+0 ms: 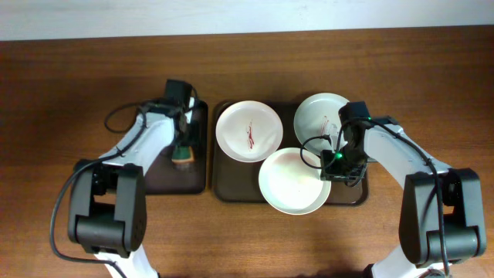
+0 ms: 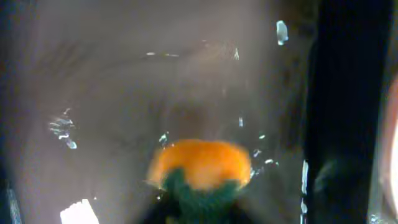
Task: Clean dirty plates on tray and stack at the side
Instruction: 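Move the sponge back over the small black tray with the left gripper, then lift the front white plate and carry it right off the tray, then return the right gripper to grip the pink plate's rim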
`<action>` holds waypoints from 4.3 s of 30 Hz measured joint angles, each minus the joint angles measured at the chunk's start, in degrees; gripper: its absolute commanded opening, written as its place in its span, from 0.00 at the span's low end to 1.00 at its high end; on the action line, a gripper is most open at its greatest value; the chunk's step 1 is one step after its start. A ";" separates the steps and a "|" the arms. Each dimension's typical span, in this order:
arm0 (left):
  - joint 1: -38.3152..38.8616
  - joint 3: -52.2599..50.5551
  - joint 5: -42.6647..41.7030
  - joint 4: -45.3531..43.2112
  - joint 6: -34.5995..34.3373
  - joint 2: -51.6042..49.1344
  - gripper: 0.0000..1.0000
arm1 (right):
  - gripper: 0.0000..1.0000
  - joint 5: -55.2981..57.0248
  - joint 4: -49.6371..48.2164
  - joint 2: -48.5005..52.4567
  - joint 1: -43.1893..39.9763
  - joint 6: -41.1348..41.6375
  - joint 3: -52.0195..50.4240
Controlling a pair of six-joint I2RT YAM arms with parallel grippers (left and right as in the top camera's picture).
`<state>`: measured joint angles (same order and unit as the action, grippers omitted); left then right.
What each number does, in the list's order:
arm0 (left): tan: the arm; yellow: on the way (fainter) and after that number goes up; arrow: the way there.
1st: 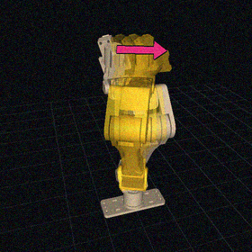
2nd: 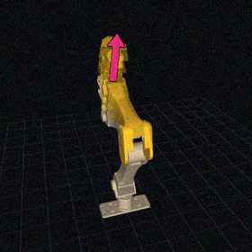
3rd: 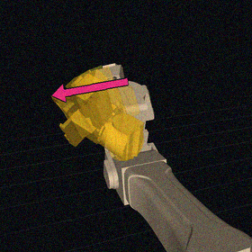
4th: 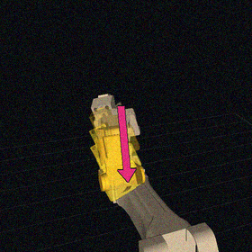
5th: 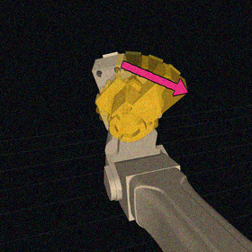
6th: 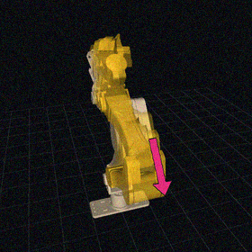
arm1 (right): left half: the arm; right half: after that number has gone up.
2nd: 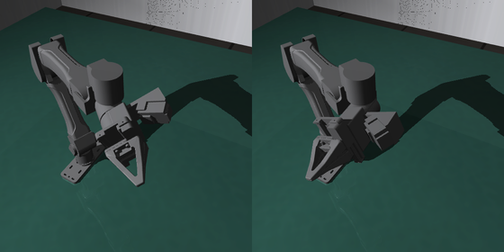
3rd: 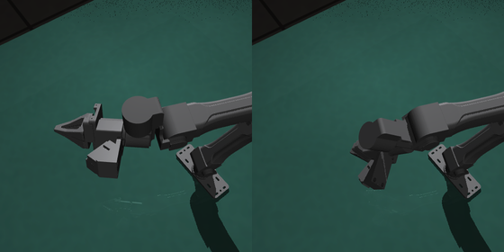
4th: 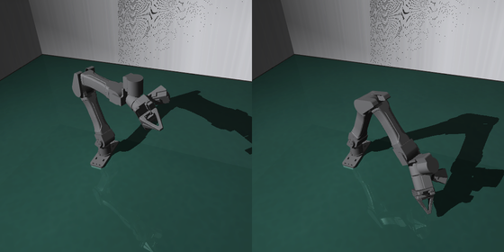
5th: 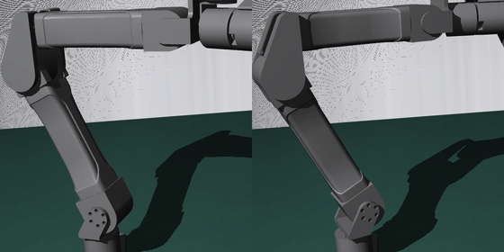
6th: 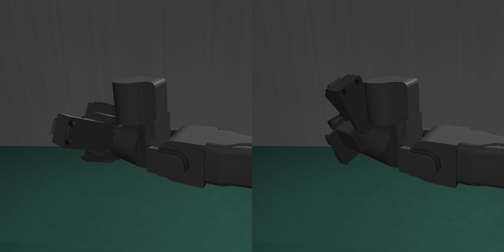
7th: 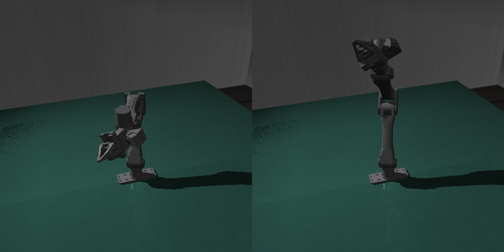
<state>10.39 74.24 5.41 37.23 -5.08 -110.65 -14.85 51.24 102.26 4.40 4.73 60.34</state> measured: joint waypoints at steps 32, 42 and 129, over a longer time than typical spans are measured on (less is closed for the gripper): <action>-0.68 5.62 -2.40 15.91 -0.17 6.16 1.00 | 0.04 1.99 1.57 -11.23 0.00 -0.07 0.00; -0.68 5.70 -3.78 14.80 -0.11 6.62 1.00 | 0.04 33.35 -2.16 -22.47 11.19 0.90 0.07; -0.68 1.42 -4.13 11.72 -0.59 6.60 1.00 | 0.06 0.96 -19.93 4.17 14.03 21.57 1.60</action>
<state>9.72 75.66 1.28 48.95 -5.67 -104.05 -13.89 31.31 106.43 18.44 26.30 61.93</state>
